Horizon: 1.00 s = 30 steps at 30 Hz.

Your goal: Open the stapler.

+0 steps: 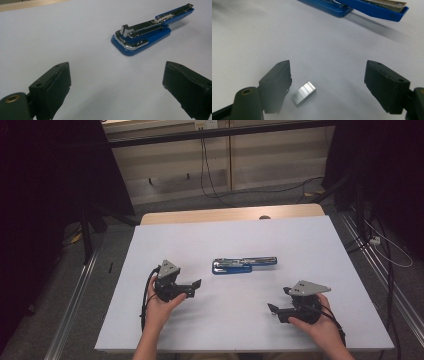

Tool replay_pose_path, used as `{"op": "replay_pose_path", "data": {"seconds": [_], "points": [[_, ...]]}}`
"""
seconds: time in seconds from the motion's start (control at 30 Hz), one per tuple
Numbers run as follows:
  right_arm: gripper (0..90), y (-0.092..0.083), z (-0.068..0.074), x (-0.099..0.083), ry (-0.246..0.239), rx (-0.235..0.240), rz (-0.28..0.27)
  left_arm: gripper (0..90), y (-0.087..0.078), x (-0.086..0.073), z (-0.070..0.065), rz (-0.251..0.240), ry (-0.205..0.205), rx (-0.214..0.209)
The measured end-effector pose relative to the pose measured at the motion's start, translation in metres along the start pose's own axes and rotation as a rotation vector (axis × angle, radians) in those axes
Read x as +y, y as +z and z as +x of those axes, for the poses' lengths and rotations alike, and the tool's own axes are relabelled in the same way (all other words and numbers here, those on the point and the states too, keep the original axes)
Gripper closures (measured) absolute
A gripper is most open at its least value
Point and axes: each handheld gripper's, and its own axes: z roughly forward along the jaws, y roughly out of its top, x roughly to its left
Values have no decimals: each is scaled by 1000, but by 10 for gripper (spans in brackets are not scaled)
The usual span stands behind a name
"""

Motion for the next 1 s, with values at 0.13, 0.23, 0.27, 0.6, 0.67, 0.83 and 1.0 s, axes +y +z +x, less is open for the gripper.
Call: {"op": "replay_pose_path", "data": {"seconds": [0.13,0.23,0.27,0.6,0.67,0.83,1.0], "points": [[222,-5,1,-3,10,-13,-3,82,-6,-3,0,-11,2,7],[237,-9,3,-5,12,-14,-3,82,-8,-5,0,-14,0,8],[241,-10,4,-6,20,-17,-1,82,-9,-5,0,-14,0,9],[425,-15,7,-12,18,13,13,82,-11,-6,2,-28,-7,17],[475,-14,7,-12,14,9,19,82,-11,-6,2,-28,-4,20],[593,-12,12,-12,-1,31,32,83,-11,-6,3,-28,2,27],[644,-9,17,-11,-16,55,44,83,-9,-6,2,-28,4,27]]}}
